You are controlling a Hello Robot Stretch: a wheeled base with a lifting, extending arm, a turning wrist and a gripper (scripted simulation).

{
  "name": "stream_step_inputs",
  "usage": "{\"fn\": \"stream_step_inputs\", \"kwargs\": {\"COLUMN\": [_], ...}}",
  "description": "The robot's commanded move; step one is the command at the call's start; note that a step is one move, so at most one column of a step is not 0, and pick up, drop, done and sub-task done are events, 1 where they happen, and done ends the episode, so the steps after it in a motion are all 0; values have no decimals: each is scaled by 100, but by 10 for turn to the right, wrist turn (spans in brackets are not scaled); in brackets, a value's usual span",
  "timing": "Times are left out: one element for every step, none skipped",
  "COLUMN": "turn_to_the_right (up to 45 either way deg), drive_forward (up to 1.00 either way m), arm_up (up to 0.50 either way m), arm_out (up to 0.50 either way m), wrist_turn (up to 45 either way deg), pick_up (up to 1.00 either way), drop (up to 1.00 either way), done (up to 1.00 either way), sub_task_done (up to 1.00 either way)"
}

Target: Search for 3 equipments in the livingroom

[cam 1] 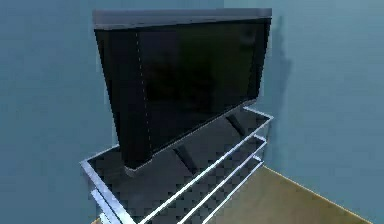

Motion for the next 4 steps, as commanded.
{"fn": "stream_step_inputs", "kwargs": {"turn_to_the_right": [0,-450,-390,0], "drive_forward": [0,0,0,100], "arm_up": [0,0,0,0], "arm_out": [0,0,0,0], "wrist_turn": [0,0,0,0], "pick_up": [0,0,0,0], "drop": [0,0,0,0], "done": [0,0,0,0], "sub_task_done": [100,0,0,0]}}
